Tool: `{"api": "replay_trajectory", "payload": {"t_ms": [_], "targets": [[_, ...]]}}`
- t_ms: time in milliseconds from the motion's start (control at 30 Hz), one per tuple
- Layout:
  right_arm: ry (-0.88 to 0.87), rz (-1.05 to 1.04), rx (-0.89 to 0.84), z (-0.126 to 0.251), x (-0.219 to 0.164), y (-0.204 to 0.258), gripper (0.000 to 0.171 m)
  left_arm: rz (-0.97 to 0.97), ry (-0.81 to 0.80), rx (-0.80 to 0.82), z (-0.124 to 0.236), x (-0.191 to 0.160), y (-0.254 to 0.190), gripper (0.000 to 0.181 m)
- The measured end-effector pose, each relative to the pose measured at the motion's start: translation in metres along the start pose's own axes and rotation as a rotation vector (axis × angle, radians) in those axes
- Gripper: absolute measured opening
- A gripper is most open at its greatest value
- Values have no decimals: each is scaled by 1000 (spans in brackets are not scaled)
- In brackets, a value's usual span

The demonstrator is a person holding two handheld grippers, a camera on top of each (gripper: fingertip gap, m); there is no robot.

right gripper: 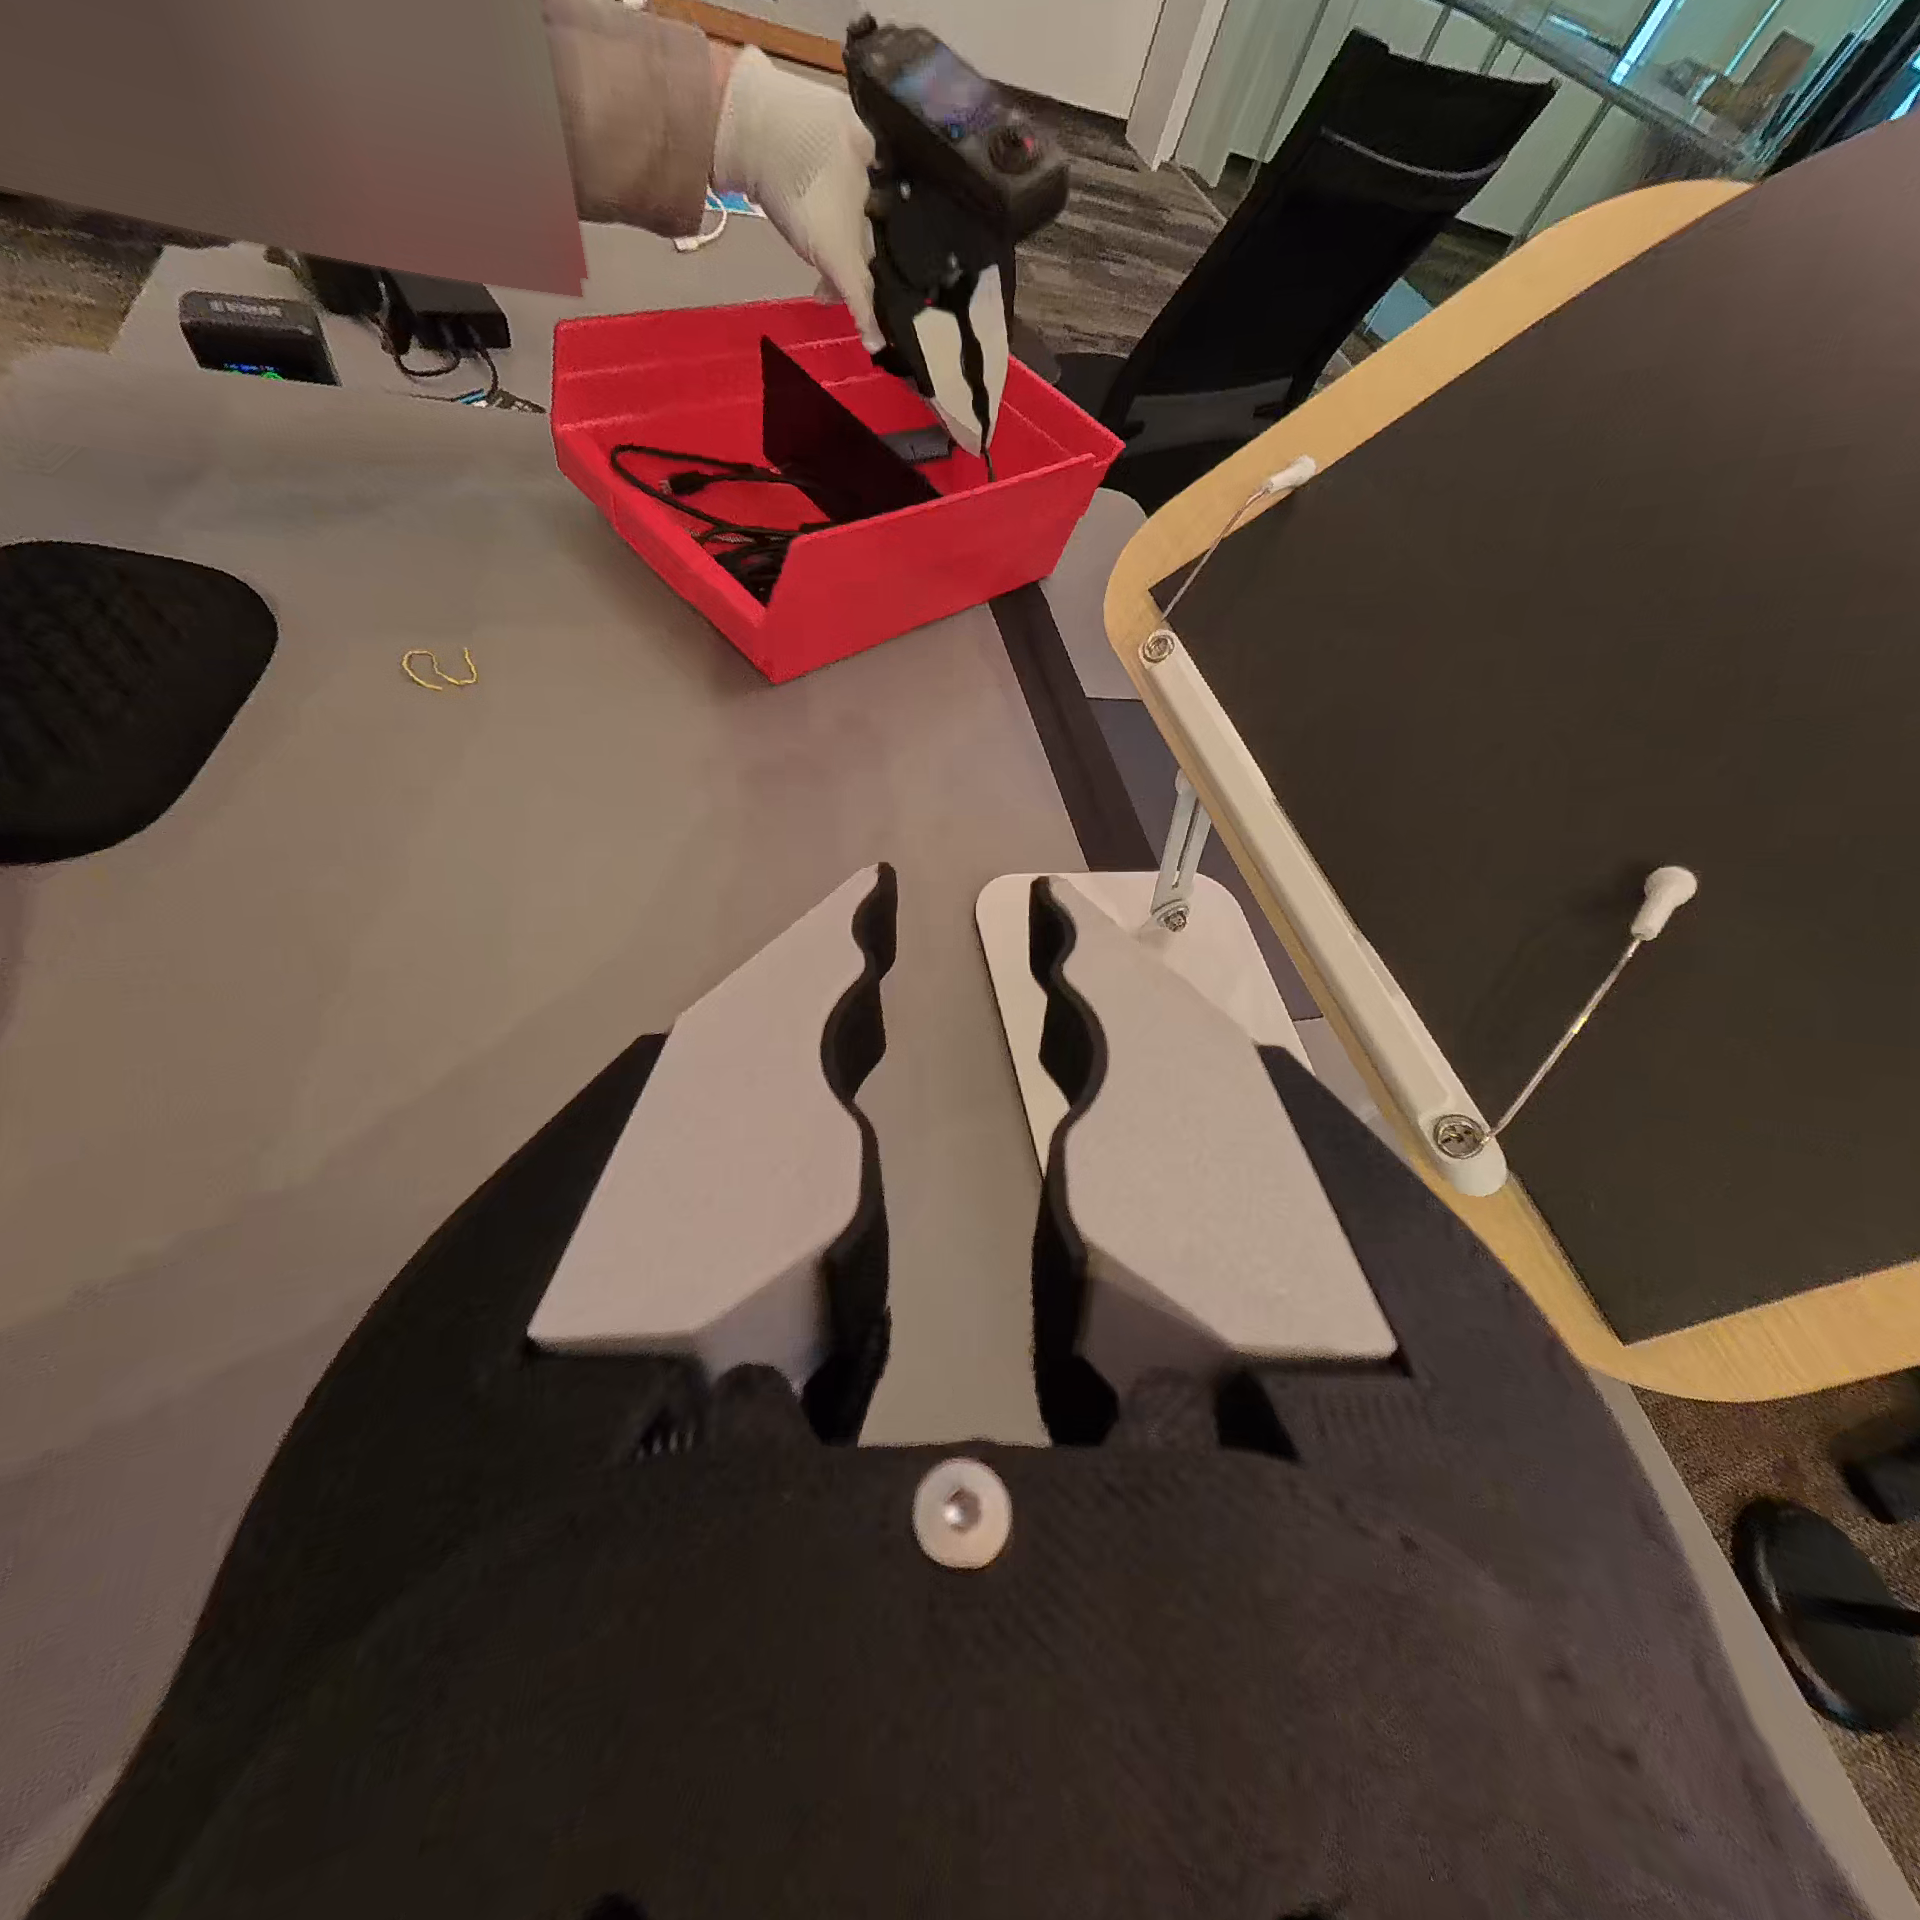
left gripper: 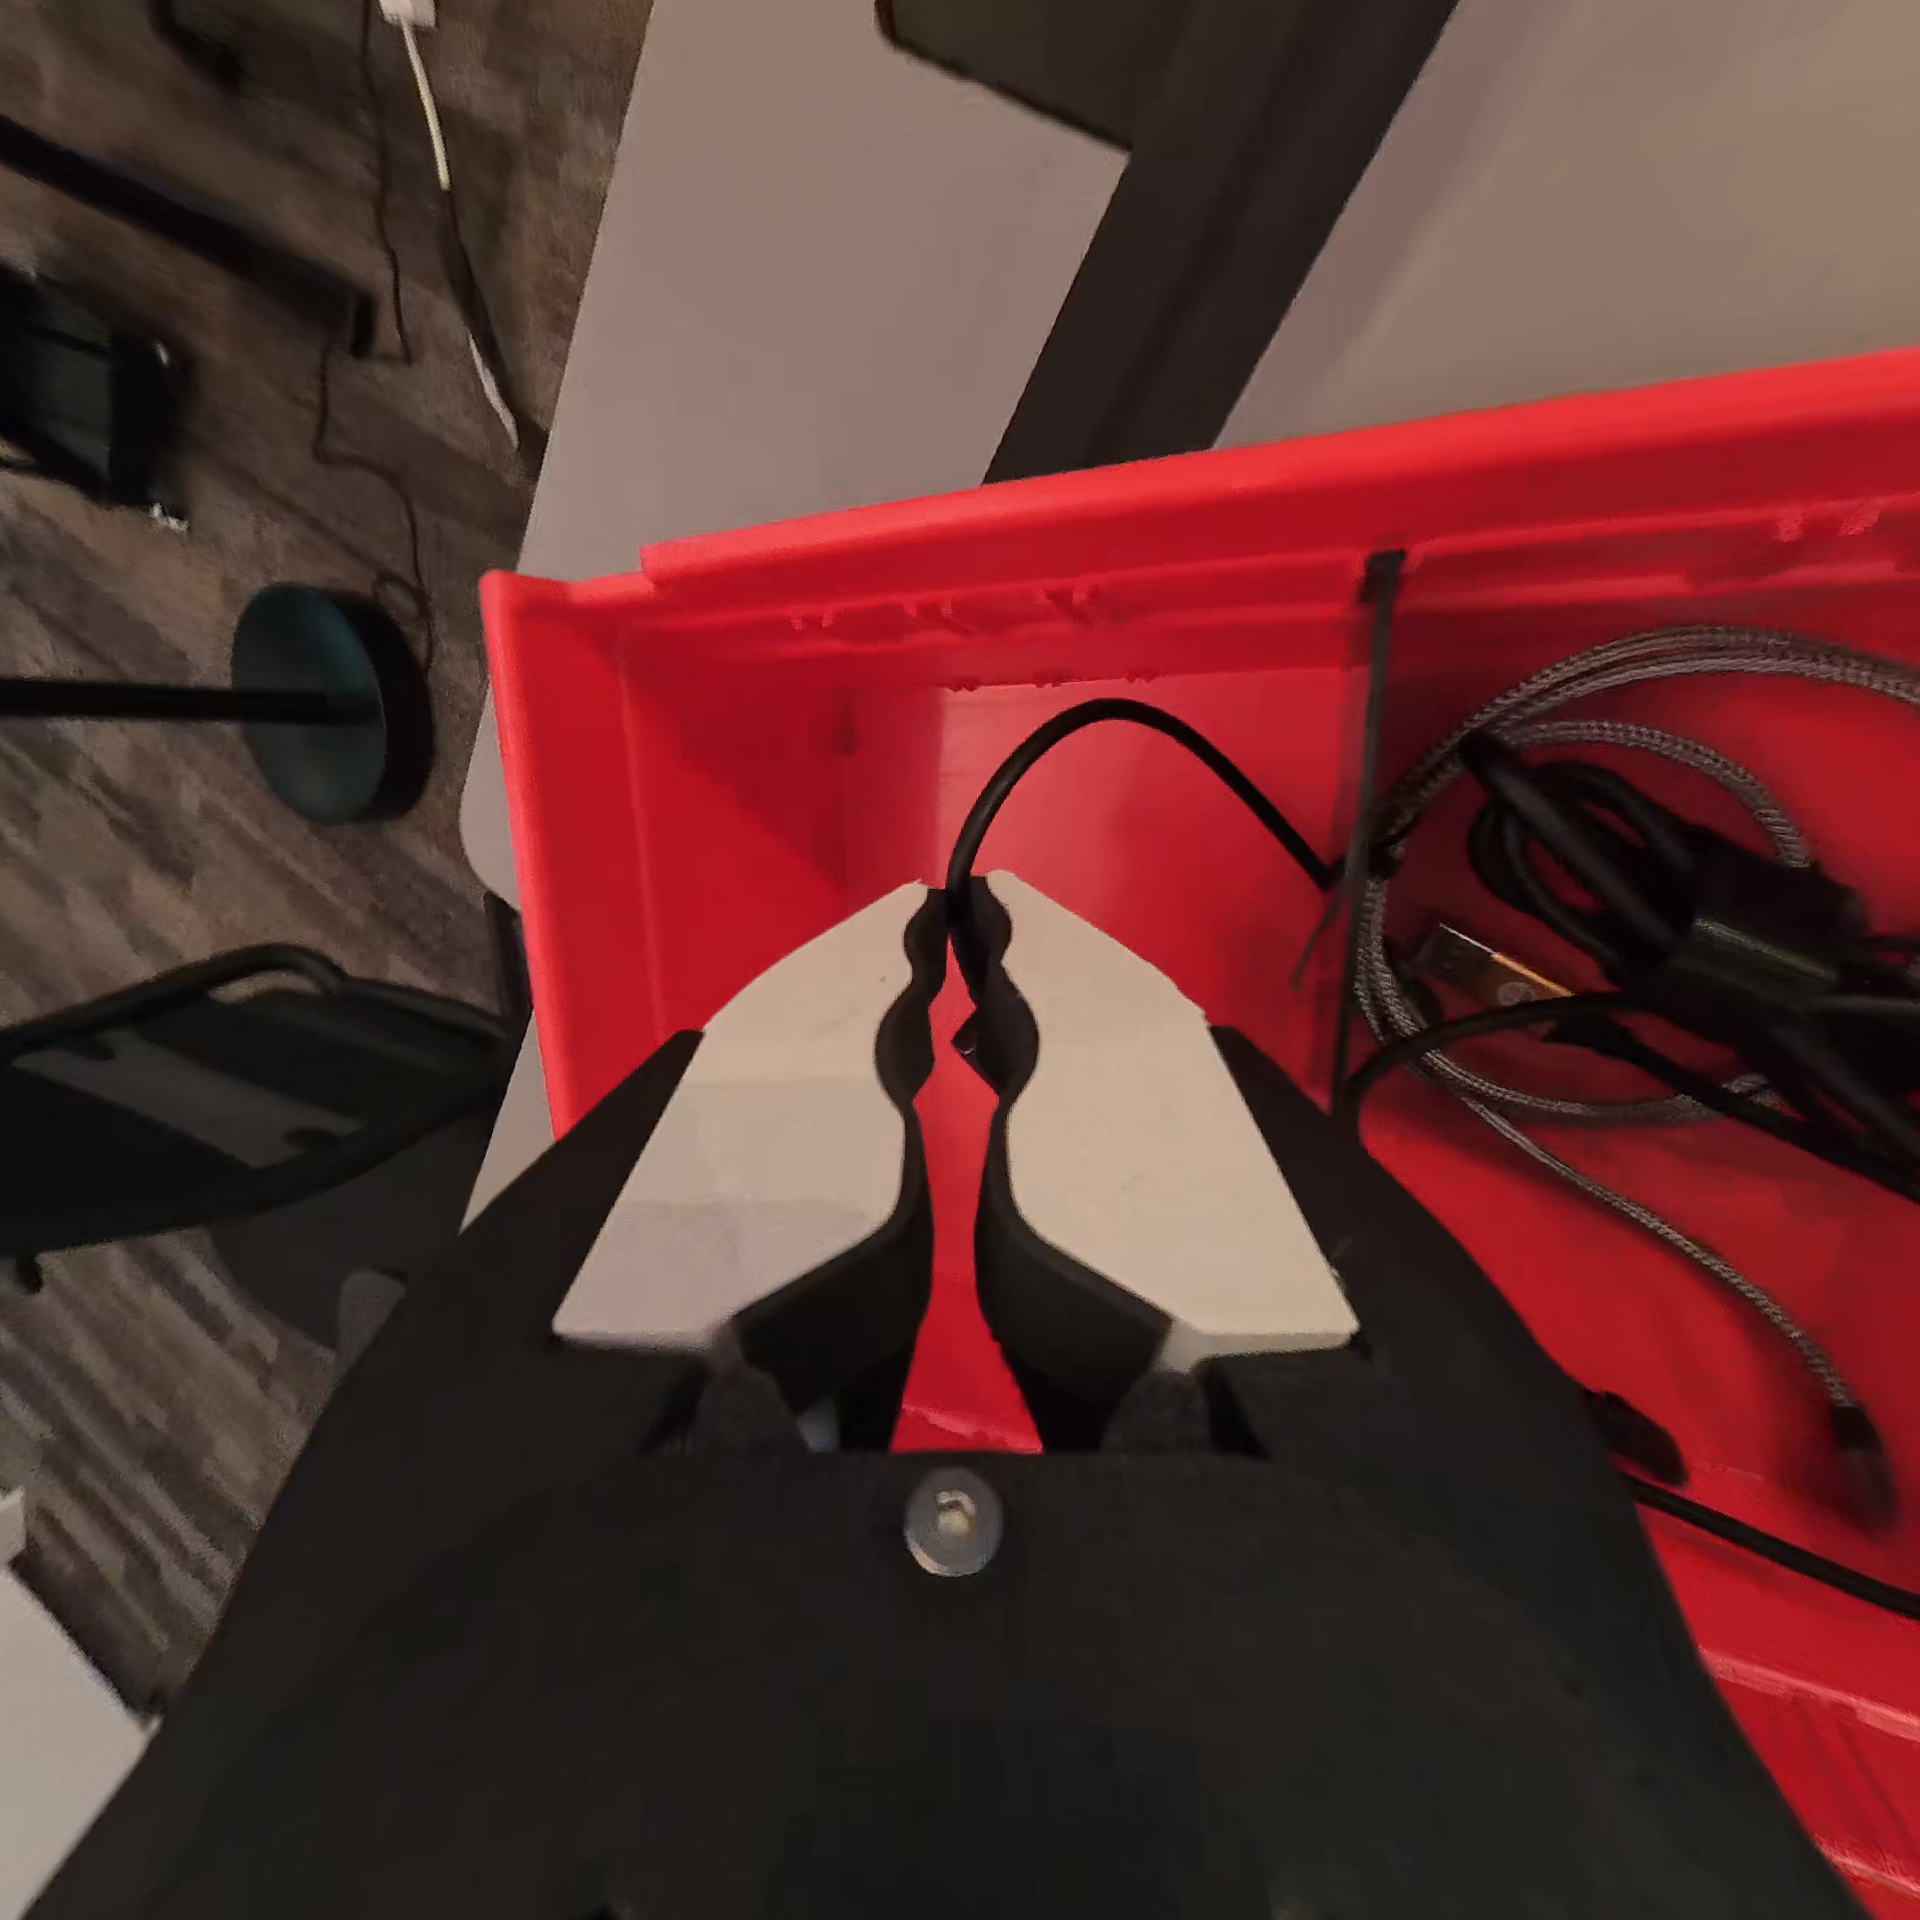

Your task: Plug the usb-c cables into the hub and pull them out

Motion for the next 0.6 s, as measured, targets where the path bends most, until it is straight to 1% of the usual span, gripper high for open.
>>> {"api": "replay_trajectory", "payload": {"t_ms": [67, 133, 267, 333, 433, 600], "targets": [[2, 6, 1, 0, 1, 1, 23, 63, 4, -28, -9, -1, 5, 4], [9, 15, 4, -1, 2, 3, 23, 87, 12, -7, -18, -2, 10, 4], [2, 19, 7, 0, 3, 4, 23, 135, 136, 114, -40, -9, 21, 4], [4, 13, 6, -1, 1, 2, 23, 141, 189, 224, -43, -14, 28, 4], [8, 5, -2, -1, -2, -1, 23, 167, 157, 333, -29, -15, 33, 4], [-8, 2, -10, -1, 1, -1, 26, 224, 8, 507, 19, -20, 40, 4]]}}
Point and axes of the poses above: each gripper's, where its closed fingertips meet, z back along the fingers, x out of its top, y = z × x across the jaws, the point moved 7 cm from there along z, back along the fingers, and after that the axes turned 4 degrees about y, right-handed, at the moved point
